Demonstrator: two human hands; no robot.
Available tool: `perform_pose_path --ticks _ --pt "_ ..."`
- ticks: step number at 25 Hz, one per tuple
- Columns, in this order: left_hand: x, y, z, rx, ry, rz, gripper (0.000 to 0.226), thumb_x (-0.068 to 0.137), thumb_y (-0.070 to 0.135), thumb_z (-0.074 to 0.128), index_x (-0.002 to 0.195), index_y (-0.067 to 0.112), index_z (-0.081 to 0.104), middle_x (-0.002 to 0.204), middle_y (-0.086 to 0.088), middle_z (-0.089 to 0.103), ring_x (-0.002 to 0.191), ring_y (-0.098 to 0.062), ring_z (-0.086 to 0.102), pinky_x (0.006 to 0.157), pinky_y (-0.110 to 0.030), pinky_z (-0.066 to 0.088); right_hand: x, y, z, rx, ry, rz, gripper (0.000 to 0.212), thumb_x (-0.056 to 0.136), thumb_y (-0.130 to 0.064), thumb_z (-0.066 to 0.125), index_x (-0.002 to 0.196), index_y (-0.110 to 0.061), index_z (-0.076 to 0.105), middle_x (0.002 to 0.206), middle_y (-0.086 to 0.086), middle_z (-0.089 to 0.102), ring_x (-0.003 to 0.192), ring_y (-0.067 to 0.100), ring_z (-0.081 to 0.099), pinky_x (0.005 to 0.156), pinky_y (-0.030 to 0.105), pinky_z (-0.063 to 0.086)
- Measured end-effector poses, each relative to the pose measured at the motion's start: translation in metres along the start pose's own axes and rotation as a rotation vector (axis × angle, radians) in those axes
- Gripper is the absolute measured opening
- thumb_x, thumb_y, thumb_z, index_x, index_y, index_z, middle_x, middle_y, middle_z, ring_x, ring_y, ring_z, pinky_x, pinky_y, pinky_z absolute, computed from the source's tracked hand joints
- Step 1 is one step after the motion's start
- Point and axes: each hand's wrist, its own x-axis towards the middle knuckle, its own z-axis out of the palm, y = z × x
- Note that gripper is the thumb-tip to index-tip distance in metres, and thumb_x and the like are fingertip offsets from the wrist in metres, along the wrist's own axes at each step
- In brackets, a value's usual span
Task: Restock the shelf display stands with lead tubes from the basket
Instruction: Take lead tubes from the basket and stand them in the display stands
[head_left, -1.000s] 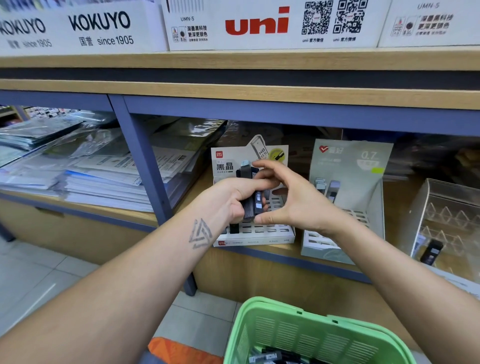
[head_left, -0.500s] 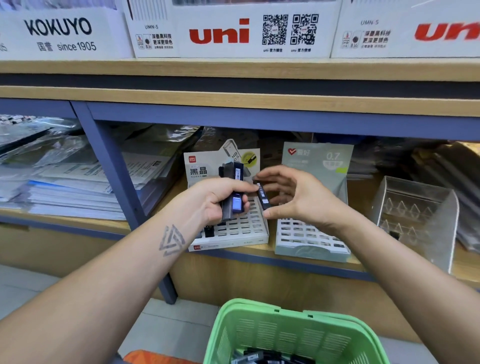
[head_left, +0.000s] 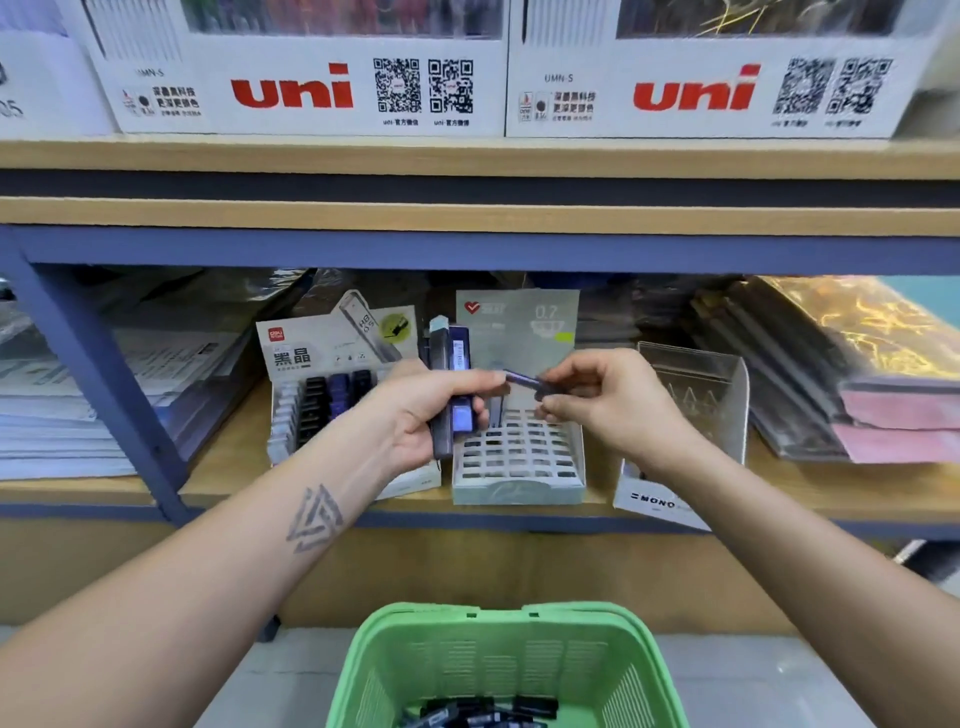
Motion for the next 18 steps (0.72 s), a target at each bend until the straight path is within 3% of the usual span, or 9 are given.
perform_pose_path --ticks 3,9,15,18 --pt "0.002 -0.009 0.012 0.04 -0.041 -0.038 0.026 0.081 -0.009 0.073 0.104 -0.003 0.064 0.091 -0.023 0.071 0.049 -0.011 0.056 0.05 -0.023 0.054 -0.01 0.01 -0.018 -0.271 0.073 -0.102 0.021 0.08 -0.002 0.081 0.091 -0.02 0.079 0.089 -0.009 0.076 0.088 0.006 0.072 0.09 0.034 0.058" --pt "0.009 -0.025 0.04 0.17 -0.054 -0.018 0.036 0.071 -0.014 0.079 0.098 -0.002 0.059 0.066 -0.015 0.064 0.051 -0.017 0.056 0.051 -0.03 0.053 -0.024 0.022 -0.038 -0.243 0.151 -0.248 0.021 0.08 0.004 0.079 0.095 -0.01 0.08 0.097 -0.003 0.077 0.093 0.008 0.072 0.091 0.032 0.058" --pt "0.014 -0.035 0.059 0.201 -0.086 -0.016 0.027 0.071 -0.016 0.078 0.079 0.002 0.059 0.065 -0.013 0.062 0.054 -0.018 0.057 0.052 -0.03 0.054 -0.031 0.03 -0.07 -0.098 0.033 -0.156 0.031 0.082 0.006 0.077 0.107 -0.012 0.076 0.104 -0.002 0.075 0.099 0.009 0.072 0.093 0.029 0.058" --pt "0.019 -0.039 0.064 0.134 -0.096 -0.067 0.029 0.074 -0.013 0.077 0.089 0.002 0.058 0.073 -0.016 0.062 0.054 -0.017 0.057 0.053 -0.029 0.055 -0.033 0.032 -0.084 -0.162 0.05 -0.19 0.024 0.084 0.0 0.078 0.104 -0.013 0.078 0.1 -0.003 0.076 0.095 0.009 0.072 0.089 0.026 0.057"
